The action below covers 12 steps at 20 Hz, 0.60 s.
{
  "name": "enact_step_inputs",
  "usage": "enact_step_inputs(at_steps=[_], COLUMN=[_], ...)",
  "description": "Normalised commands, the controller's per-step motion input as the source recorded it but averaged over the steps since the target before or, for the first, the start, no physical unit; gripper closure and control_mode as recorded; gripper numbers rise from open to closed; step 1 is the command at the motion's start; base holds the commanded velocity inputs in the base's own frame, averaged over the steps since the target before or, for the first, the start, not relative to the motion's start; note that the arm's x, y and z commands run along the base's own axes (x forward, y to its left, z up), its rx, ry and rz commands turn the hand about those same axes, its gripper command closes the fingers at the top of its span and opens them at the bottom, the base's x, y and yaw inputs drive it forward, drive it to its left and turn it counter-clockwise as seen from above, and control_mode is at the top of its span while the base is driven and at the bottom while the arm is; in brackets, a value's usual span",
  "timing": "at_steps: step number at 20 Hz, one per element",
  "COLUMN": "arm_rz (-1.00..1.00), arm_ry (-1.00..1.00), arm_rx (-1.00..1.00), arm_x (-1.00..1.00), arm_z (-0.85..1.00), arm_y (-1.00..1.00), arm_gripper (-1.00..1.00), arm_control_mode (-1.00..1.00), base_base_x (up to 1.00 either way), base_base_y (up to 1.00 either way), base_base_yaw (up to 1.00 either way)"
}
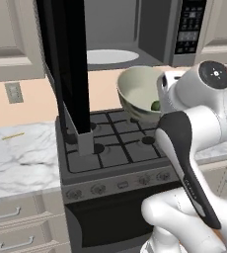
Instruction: Pick the avocado from the sink and place it in the bowl. Then pick the bowl and place it in the microwave. Then close the microwave door and press the start button.
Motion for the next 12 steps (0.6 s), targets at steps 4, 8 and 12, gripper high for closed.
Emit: enact_step_inputs(at_steps=[4, 8, 12], arm_rz=[0.00, 0.00, 0.00], arm_ry=[-0.13, -0.02, 0.00], arm_rx=[0.00, 0.00, -0.01], arm_x=[0.19, 0.71, 0.97], arm_z=[1.00, 0.88, 0.32], arm_y=[-0.01, 0.01, 0.05], arm_gripper=[1.00, 1.00, 1.00], arm_control_mode=[-1.00, -1.00, -1.00], base_base_x=[0.00, 0.00, 0.00], base_base_y=[0.00, 0.00, 0.00], base_base_yaw=[0.00, 0.00, 0.00])
